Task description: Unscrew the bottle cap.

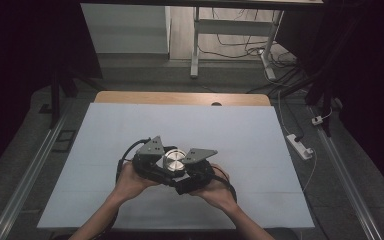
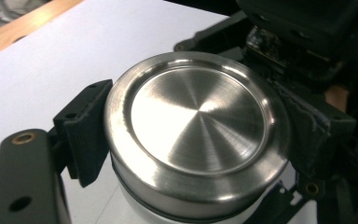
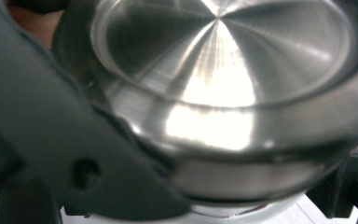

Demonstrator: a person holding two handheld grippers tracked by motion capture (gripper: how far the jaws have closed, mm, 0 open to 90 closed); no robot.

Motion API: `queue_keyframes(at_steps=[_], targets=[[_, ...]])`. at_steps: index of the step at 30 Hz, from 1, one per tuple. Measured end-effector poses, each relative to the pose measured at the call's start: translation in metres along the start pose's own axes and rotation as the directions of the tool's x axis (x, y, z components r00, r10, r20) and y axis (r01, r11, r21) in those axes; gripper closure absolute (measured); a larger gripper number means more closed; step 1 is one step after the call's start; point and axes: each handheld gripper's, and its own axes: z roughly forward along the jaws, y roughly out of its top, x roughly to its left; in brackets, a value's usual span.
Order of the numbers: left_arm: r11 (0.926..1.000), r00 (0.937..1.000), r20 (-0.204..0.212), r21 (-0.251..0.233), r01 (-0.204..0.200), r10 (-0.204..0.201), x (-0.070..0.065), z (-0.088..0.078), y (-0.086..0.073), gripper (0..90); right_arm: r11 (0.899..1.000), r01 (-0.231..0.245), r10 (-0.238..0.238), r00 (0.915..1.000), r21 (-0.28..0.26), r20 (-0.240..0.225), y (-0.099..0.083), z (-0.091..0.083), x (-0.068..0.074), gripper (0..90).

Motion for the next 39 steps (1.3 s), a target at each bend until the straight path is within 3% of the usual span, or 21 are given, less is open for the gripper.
queue_keyframes(at_steps=[5,15,39], targets=[[0.9996,0.9998,-0.011,-0.024,0.018,-0.018,0.000,-0.004,0.002,18.9,1.000,-0.008,0.009,0.9998,-0.003,0.019,0.000,0.001,0.000,15.1],[0.9994,0.9996,-0.020,-0.029,0.021,-0.021,0.002,-0.012,0.004,18.9,1.000,0.005,-0.005,0.9995,-0.008,0.030,-0.001,-0.001,-0.004,15.1],[0.9995,0.9999,0.015,-0.030,-0.002,0.003,-0.004,-0.029,0.006,18.9,1.000,-0.006,0.007,0.9977,-0.018,0.067,-0.003,-0.011,-0.023,15.1]])
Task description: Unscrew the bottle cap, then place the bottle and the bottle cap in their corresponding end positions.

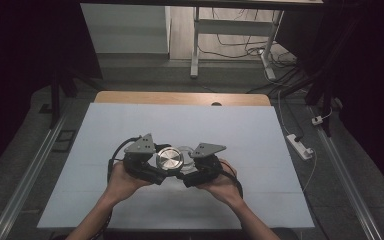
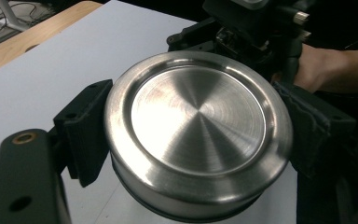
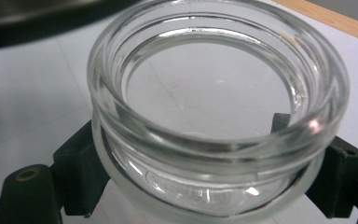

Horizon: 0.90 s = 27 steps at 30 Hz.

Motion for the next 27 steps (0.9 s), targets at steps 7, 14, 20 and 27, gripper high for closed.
queue_keyframes(at_steps=[7,14,20,27], targets=[[1.0000,1.0000,0.005,0.001,-0.006,0.006,-0.005,0.000,-0.001,18.9,1.000,0.000,0.000,0.9999,0.000,0.011,-0.001,-0.003,-0.006,15.1],[1.0000,0.9999,0.015,0.005,-0.003,0.003,-0.011,0.000,-0.006,18.9,1.000,-0.002,0.002,0.9998,-0.003,0.019,-0.002,-0.005,-0.012,15.1],[1.0000,0.9998,0.022,0.006,-0.001,0.001,-0.014,-0.001,-0.010,18.9,1.000,-0.007,0.008,0.9997,-0.008,0.024,-0.002,-0.006,-0.016,15.1],[1.0000,0.9996,0.029,0.003,-0.007,0.007,-0.017,0.000,-0.012,18.9,1.000,-0.012,0.012,0.9995,-0.014,0.030,0.001,-0.006,-0.020,15.1]])
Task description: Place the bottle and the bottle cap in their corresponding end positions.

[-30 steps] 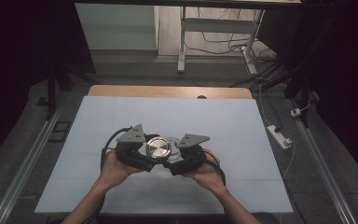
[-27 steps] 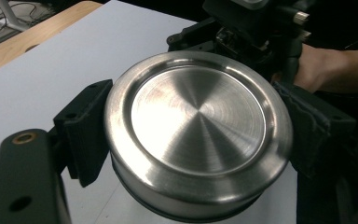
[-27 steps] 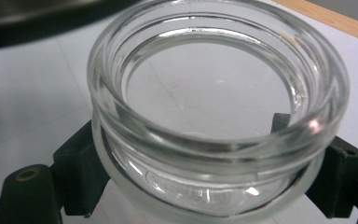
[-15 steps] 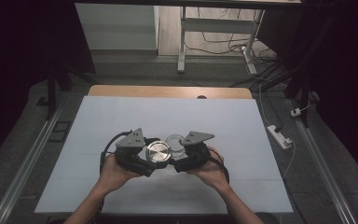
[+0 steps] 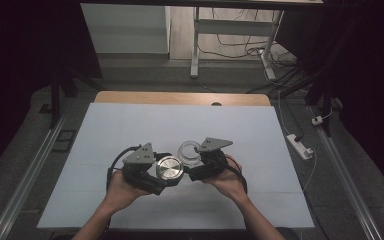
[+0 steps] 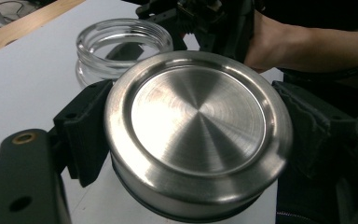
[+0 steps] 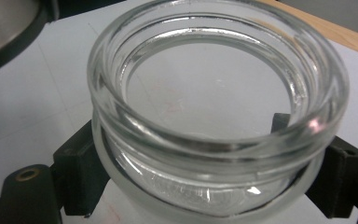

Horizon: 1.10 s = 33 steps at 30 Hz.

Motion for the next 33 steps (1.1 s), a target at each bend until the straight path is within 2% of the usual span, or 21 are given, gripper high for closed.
queue_keyframes(at_steps=[16,24,33], targets=[[0.9999,0.9999,0.009,0.009,-0.009,0.009,-0.008,0.007,-0.011,18.9,1.000,-0.010,0.010,0.9999,-0.019,0.001,0.006,0.002,-0.010,15.1],[0.9996,0.9999,0.004,0.022,-0.016,0.016,-0.009,0.017,-0.020,18.9,0.999,-0.016,0.017,0.9998,-0.031,0.009,0.011,0.007,-0.016,15.1],[0.9994,0.9998,0.002,0.028,-0.022,0.022,-0.006,0.033,-0.033,18.9,0.999,-0.026,0.027,0.9993,-0.026,0.028,0.014,0.021,-0.026,15.1]])
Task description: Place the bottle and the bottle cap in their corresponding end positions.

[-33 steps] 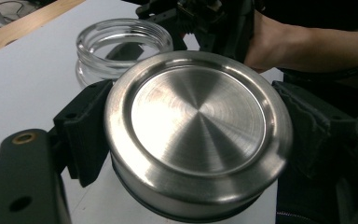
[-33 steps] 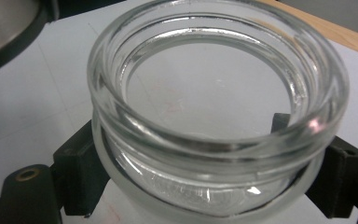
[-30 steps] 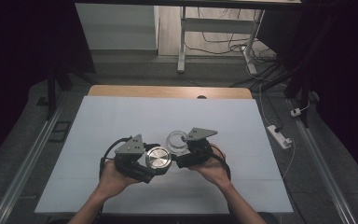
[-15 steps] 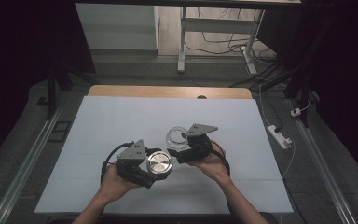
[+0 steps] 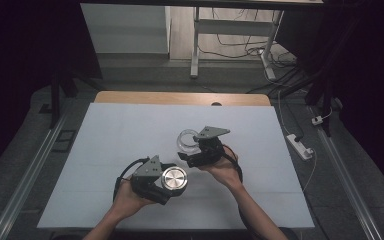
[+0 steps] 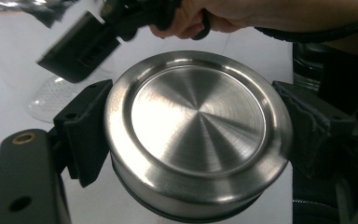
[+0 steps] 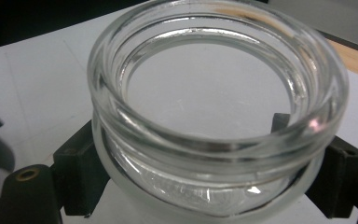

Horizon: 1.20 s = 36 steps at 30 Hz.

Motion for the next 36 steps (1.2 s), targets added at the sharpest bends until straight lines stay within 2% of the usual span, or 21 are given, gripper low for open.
queue_keyframes(at_steps=[8,21,28,36], targets=[[0.9999,0.9998,-0.016,0.005,0.009,-0.009,0.006,0.011,-0.009,18.9,1.000,-0.028,0.028,0.9995,0.003,0.017,0.000,0.013,-0.010,15.1],[0.9993,0.9995,-0.027,0.035,0.016,-0.015,0.012,0.034,-0.020,18.9,1.000,-0.030,0.030,0.9988,0.001,0.040,0.006,0.027,-0.018,15.1],[0.9971,0.9990,-0.034,0.069,0.032,-0.030,0.016,0.051,-0.028,18.9,1.000,-0.024,0.024,0.9985,-0.001,0.049,0.009,0.038,-0.022,15.1],[0.9924,0.9987,-0.044,0.119,0.031,-0.026,0.018,0.065,-0.034,18.9,1.000,-0.020,0.019,0.9981,0.006,0.059,0.009,0.050,-0.028,15.1]])
